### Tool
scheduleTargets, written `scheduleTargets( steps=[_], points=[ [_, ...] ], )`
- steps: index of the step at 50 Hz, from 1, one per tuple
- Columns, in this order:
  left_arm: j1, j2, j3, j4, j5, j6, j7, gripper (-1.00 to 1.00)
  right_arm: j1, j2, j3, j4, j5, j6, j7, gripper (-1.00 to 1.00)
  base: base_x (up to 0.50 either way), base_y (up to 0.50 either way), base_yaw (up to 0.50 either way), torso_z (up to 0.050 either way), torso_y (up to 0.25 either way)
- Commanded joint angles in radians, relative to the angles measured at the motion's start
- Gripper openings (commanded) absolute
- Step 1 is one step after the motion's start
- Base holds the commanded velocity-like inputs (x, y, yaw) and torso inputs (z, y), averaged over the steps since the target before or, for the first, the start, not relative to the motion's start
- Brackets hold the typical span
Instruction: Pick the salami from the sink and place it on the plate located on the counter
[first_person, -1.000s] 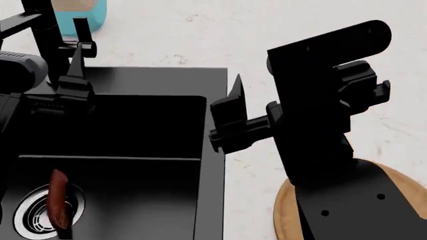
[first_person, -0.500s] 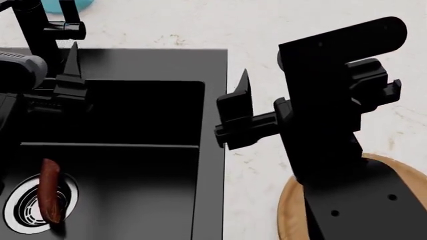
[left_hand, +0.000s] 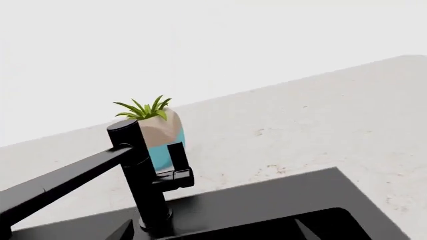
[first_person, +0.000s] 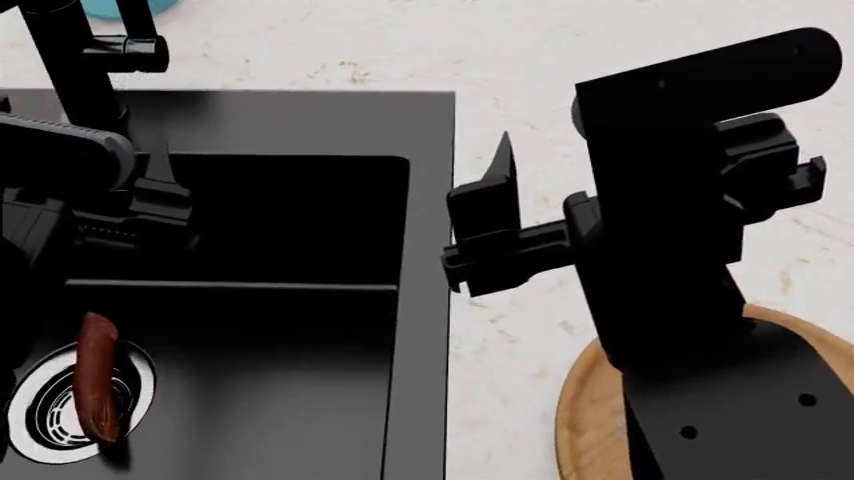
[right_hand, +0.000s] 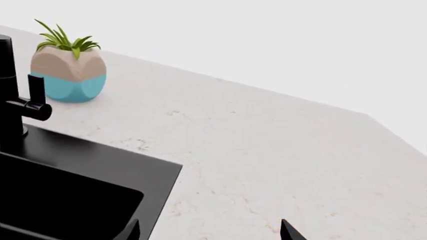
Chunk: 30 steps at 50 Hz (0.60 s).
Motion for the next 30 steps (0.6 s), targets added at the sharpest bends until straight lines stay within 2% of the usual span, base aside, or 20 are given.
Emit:
scheduleTargets(
  steps=[1,2,12,30],
  points=[
    [0.008,0.008,-0.013,0.01,-0.001,0.034,0.005,1.0,-0.004,-0.003,-0.003,0.004,-0.003,-0.005,-0.003,1.0,0.0,0.0,0.0,0.0,0.0],
    [0.028,0.14,-0.065,0.027,0.312,0.011,0.269,1.0,-0.008,-0.059,-0.025,-0.015,-0.241,0.017,-0.184,1.0,0.0,0.0,0.0,0.0,0.0],
    [0.019,0.132,-0.042,0.014,0.301,0.015,0.265,1.0,-0.003,-0.058,-0.004,-0.018,-0.234,0.022,-0.186,1.0,0.04,0.0,0.0,0.0,0.0],
    [0.017,0.128,-0.038,0.035,0.275,-0.008,0.258,1.0,-0.008,-0.057,-0.013,-0.028,-0.219,0.024,-0.183,1.0,0.29,0.0,0.0,0.0,0.0]
  ],
)
